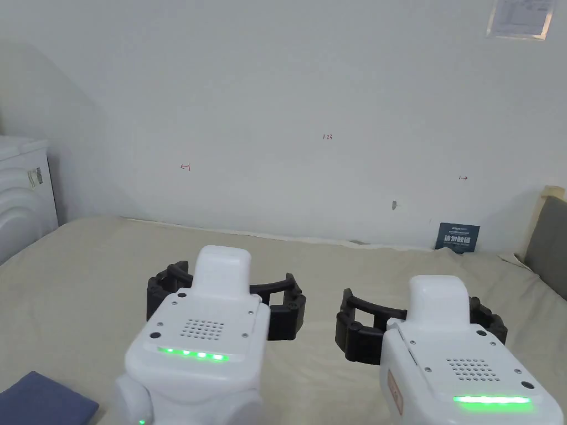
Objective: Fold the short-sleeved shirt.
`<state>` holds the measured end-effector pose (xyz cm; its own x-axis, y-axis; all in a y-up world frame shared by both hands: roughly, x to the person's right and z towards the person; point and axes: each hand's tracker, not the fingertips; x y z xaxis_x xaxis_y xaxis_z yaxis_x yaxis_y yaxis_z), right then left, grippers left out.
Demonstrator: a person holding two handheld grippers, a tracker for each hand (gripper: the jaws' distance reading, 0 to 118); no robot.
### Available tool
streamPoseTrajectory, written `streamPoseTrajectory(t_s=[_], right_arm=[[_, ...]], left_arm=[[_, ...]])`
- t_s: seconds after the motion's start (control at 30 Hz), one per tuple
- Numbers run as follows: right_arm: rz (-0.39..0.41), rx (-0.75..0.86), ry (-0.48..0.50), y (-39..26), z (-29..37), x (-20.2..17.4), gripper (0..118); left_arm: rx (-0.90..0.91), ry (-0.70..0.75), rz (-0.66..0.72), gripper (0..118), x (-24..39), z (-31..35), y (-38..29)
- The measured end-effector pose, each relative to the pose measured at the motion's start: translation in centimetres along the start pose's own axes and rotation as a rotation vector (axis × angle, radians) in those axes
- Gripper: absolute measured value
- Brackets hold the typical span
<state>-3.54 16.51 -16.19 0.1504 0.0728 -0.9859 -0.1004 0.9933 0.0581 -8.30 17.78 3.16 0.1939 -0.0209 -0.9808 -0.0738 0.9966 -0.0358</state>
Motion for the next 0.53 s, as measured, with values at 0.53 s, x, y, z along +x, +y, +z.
streamPoseTrajectory(t_s=[0.53], right_arm=[[-0.017,0.031,-0.055,0.1,1.1,1.0,118]], left_arm=[[0.000,0.004,0.068,118,-0.1,-0.9,0.1]])
